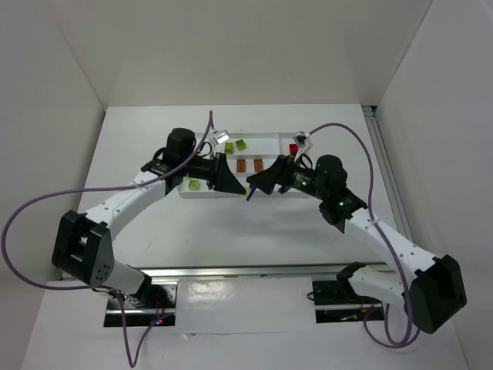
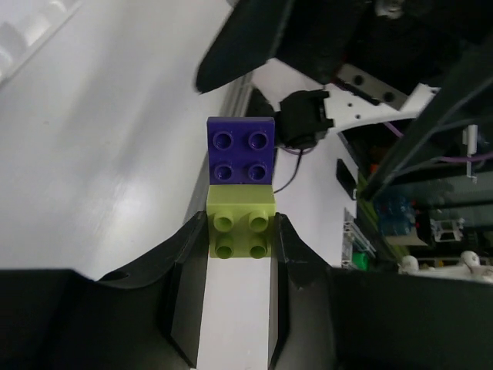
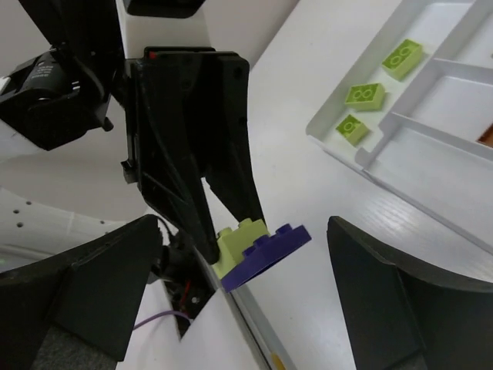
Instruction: Sort the legos into containers by color
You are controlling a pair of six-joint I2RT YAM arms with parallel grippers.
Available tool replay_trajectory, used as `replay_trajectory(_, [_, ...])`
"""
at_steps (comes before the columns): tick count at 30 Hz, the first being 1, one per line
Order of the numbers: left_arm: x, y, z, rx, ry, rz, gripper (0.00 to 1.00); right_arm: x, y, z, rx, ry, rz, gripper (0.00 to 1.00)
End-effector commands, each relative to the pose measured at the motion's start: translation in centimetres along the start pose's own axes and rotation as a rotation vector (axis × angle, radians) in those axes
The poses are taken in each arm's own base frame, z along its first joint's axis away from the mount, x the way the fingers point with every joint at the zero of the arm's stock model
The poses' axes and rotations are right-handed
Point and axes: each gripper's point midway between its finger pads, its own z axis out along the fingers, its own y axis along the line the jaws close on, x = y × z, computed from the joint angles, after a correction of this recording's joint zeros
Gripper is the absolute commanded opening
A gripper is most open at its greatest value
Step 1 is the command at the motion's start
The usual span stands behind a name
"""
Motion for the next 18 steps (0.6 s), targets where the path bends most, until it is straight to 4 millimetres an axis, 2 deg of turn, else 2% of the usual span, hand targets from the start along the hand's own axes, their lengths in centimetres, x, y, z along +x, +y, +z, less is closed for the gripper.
replay_trajectory(1, [-1.6, -4.3, -1.4, 0.155, -0.024, 0.123, 0.00, -1.8, 3.1, 0.3, -0.167, -0.055, -0.022, 0.95])
replay_trajectory(3, [-1.8, -4.9, -2.2, 0.190, -0.030, 0.139, 0.00, -1.8, 3.1, 0.3, -0.181, -0.069, -0.023, 0.94])
replay_trajectory(10, [-2.1, -6.3, -2.7, 0.222, -0.031, 0.177, 0.00, -1.4, 4.1, 0.1, -0.242, -0.047, -0.022, 0.94])
replay_trajectory(11, [-2.4, -6.5, -3.0, 0.230, -0.035, 0.172, 0.00, -0.7, 3.8, 0.2, -0.249, -0.028, 0.012, 0.92])
replay_trajectory(14, [-2.3, -6.6, -3.0, 0.242, -0.035, 0.171, 0.00, -0.9, 5.0, -0.3, -0.336, -0.043, 0.065, 0.86])
replay_trajectory(16, [-2.4, -6.8, -3.1, 0.252, -0.034, 0.180, 0.00, -0.2, 4.6, -0.4, -0.362, -0.031, 0.113, 0.80])
replay_trajectory(17, [-2.3, -6.8, -3.0, 0.253, -0.035, 0.173, 0.00, -0.7, 5.3, -0.6, -0.401, -0.056, 0.126, 0.77])
replay_trajectory(18, [-2.4, -6.8, -3.1, 0.255, -0.038, 0.175, 0.00, -0.3, 5.2, -0.6, -0.411, -0.047, 0.135, 0.75])
